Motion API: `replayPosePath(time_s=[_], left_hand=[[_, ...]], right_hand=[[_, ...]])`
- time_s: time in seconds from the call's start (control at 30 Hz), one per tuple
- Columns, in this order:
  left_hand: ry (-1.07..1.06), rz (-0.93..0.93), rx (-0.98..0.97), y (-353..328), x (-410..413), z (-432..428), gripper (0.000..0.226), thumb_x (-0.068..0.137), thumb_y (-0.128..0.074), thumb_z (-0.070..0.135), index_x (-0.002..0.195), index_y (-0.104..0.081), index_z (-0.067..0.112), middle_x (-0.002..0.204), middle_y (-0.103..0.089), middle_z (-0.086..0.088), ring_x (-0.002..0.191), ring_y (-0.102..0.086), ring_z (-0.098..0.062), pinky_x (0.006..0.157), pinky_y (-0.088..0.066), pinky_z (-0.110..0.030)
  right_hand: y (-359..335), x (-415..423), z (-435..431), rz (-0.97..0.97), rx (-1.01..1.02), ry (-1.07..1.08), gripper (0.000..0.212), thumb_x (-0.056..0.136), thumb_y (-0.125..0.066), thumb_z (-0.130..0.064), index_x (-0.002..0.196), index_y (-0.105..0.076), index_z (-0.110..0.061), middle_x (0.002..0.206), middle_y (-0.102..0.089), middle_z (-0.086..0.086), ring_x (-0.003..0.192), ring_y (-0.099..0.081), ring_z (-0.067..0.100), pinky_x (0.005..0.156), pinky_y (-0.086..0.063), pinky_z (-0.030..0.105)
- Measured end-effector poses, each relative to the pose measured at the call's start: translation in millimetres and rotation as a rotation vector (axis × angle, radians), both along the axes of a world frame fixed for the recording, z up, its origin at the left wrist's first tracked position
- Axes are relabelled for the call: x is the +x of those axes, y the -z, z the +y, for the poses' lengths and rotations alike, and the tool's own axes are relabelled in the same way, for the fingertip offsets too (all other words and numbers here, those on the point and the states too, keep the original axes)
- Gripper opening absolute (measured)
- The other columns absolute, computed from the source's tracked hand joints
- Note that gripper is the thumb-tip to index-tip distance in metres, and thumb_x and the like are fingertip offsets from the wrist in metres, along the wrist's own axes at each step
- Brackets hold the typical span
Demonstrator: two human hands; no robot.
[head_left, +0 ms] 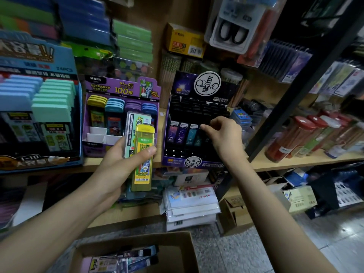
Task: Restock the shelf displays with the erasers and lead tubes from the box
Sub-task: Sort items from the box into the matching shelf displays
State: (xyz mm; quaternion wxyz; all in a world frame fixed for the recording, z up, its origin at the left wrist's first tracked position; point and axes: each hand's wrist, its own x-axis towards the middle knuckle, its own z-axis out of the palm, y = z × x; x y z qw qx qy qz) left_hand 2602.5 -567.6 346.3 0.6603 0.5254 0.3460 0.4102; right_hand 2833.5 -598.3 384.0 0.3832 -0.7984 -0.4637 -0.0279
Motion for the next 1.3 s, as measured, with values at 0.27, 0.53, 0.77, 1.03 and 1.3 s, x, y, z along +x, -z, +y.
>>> replayPosePath(time_s=[0.27, 0.53, 0.77, 1.03, 1.3], left_hand=[[0.004, -0.048, -0.013, -8, -10, 0, 0.043, 0.059, -0.071, 0.038, 0.1, -0.063, 0.029, 0.083, -0.074, 0.014, 0.074, -0.068, 0.002, 0.056, -0.051, -0.013], [0.098, -0.025, 0.045, -15, -15, -7, 0.042, 0.062, -0.073, 0.033, 0.103, -0.063, 0.025, 0.085, -0.074, 0.014, 0.075, -0.068, 0.002, 0.055, -0.048, -0.009], [0.138, -0.038, 0.052, -11, -25, -6, 0.037, 0.067, -0.075, 0.012, 0.101, -0.062, 0.02, 0.083, -0.074, 0.007, 0.075, -0.069, -0.003, 0.059, -0.05, -0.013], [0.139, -0.128, -0.089, -9, -41, -5, 0.046, 0.071, -0.065, 0.036, 0.113, -0.06, 0.021, 0.094, -0.074, 0.0, 0.082, -0.071, -0.013, 0.061, -0.055, -0.024], [-0.021, -0.177, 0.02, -23, -61, 11, 0.016, 0.089, -0.057, 0.023, 0.104, -0.061, 0.019, 0.087, -0.074, 0.001, 0.075, -0.069, -0.009, 0.062, -0.054, -0.022]], right_hand=[[-17, -39, -27, 0.055, 0.044, -0.131, 0.037, 0.093, -0.053, -0.04, 0.07, -0.056, -0.01, 0.06, -0.056, 0.002, 0.061, -0.055, 0.018, 0.058, -0.041, 0.032], [-2, -115, -38, 0.832, -0.09, -0.508, 0.026, 0.092, -0.056, -0.034, 0.092, -0.062, -0.009, 0.076, -0.062, 0.0, 0.062, -0.057, 0.011, 0.058, -0.045, 0.029], [-5, -121, -29, 0.956, -0.105, -0.553, 0.022, 0.083, -0.068, -0.031, 0.076, -0.057, -0.013, 0.053, -0.057, 0.0, 0.053, -0.049, 0.018, 0.056, -0.033, 0.031], [-5, -131, -24, 0.996, -0.057, -0.535, 0.014, 0.086, -0.065, -0.02, 0.081, -0.061, -0.008, 0.067, -0.063, 0.009, 0.047, -0.053, 0.013, 0.047, -0.04, 0.026], [-25, -126, -11, 1.093, 0.152, -0.505, 0.008, 0.083, -0.065, -0.013, 0.078, -0.059, -0.014, 0.068, -0.069, 0.003, 0.056, -0.061, 0.014, 0.044, -0.048, 0.019]])
